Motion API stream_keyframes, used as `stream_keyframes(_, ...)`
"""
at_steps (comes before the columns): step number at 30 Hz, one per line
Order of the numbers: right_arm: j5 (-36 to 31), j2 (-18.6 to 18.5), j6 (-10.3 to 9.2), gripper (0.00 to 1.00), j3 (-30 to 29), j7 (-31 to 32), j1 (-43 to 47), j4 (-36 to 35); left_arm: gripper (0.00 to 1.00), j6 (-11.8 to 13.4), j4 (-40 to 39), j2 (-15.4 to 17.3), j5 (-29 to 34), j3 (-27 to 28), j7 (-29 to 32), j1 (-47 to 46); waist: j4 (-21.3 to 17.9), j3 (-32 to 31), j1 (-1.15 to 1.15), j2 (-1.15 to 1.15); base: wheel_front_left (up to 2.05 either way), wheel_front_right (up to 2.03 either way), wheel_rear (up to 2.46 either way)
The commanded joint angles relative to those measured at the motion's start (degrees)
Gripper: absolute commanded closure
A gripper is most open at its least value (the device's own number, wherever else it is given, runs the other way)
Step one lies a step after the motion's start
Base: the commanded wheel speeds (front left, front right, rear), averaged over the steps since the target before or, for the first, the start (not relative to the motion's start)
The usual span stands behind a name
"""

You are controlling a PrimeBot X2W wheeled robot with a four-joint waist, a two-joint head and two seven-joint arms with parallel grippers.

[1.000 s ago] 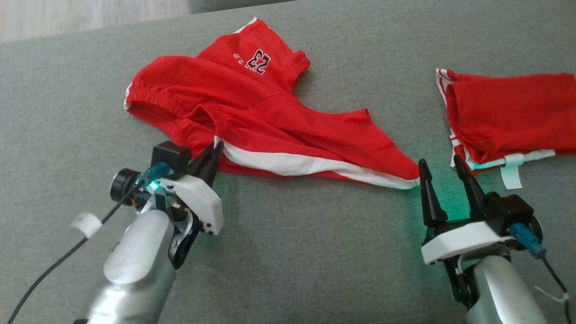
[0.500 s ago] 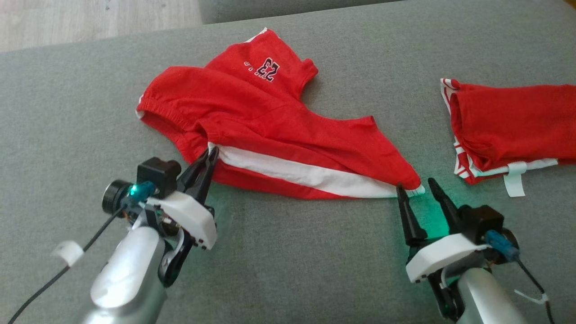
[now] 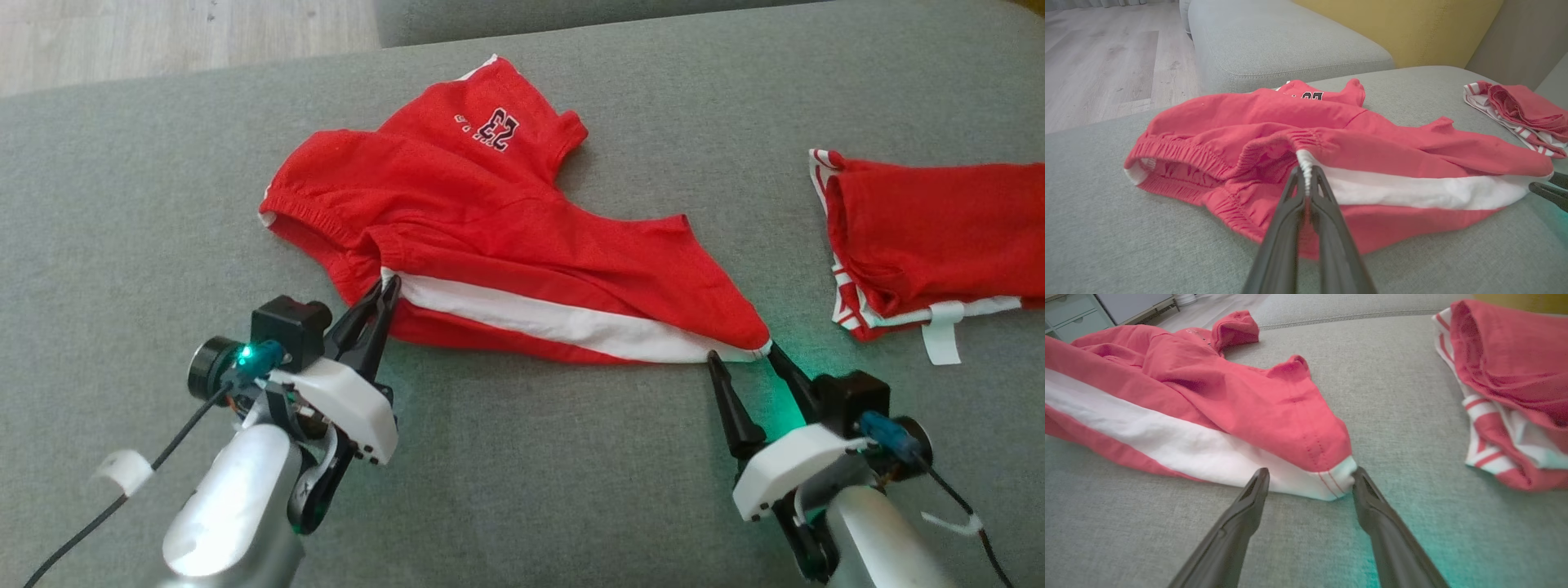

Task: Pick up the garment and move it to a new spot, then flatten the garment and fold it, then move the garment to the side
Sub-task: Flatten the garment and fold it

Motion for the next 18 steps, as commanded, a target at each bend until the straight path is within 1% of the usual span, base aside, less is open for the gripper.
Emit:
stream_keyframes(1,0.17,-0.59,0.39,0.0,1.56,-0.13,-1.95,-1.17,1.0,0.22,-2.18,1.66,-0.27,1.65,0.1,-1.43,0.12,0.01,0.0,0.0,0.0,0.0,0.0)
stream_keyframes(8,0.36,-0.69,0.39,0.0,2.68,-0.66,-3.35,1.09,1.0,0.38,-2.71,1.87,-0.59,1.29,0.36,-1.3,0.49,-0.11,0.0,0.0,0.0,0.0,0.0)
stream_keyframes(9,0.44,-0.7,0.39,0.13,2.95,-0.69,-3.53,1.44,1.0,0.4,-2.76,1.91,-0.63,1.23,0.39,-1.24,0.5,-0.18,0.0,0.0,0.0,0.0,0.0)
stream_keyframes(10,0.55,-0.72,0.39,0.54,3.19,-0.72,-3.7,1.78,1.0,0.42,-2.79,1.95,-0.68,1.19,0.39,-1.18,0.51,-0.27,0.0,0.0,0.0,0.0,0.0)
stream_keyframes(11,0.64,-0.79,0.39,1.0,3.54,-0.81,-3.85,2.08,1.0,0.44,-2.8,1.99,-0.74,1.16,0.38,-1.11,0.52,-0.41,0.0,0.0,0.0,0.0,0.0)
stream_keyframes(15,1.14,-1.55,0.39,1.0,4.32,-1.73,-4.22,2.36,1.0,0.65,-3.01,2.43,-0.95,1.34,-0.31,-0.56,0.54,-1.48,0.0,0.0,0.0,0.0,0.0)
stream_keyframes(18,1.67,-2.3,0.39,1.0,4.65,-2.49,-4.58,1.07,1.0,0.83,-3.71,2.95,-1.13,1.69,-1.14,-0.05,0.48,-2.56,0.0,0.0,0.0,0.0,0.0)
